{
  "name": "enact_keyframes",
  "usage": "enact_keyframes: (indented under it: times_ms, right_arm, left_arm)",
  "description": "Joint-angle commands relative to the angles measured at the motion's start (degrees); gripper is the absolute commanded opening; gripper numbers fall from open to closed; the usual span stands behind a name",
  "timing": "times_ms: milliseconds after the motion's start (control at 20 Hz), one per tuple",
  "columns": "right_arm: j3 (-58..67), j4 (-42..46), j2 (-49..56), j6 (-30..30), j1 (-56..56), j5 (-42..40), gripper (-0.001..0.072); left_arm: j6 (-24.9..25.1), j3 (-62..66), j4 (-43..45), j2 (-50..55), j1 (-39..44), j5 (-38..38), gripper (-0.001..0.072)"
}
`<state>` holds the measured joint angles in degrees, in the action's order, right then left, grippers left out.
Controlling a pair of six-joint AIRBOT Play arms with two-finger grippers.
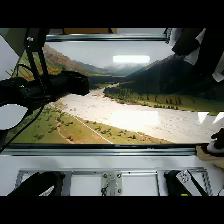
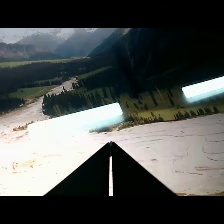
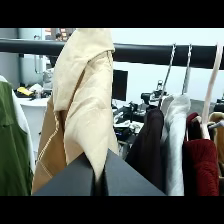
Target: Fold the clothes and pants, and hang the long-sleeved shirts on hangers.
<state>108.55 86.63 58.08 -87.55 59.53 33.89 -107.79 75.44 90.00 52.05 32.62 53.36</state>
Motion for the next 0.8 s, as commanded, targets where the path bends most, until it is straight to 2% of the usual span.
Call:
enact_keyframes:
  times_ms: [0, 750]
  right_arm:
    - [0.4, 0.2, 0.0, -0.4, 0.3, 0.0, 0.0001]
    - [0.4, 3.0, 4.2, -0.4, 1.3, 0.1, 0.0002]
  left_arm:
    - [0.0, 0.0, 0.0, 0.0, 0.0, 0.0, 0.0014]
    - [0.0, 0.0, 0.0, 0.0, 0.0, 0.7, 0.0014]
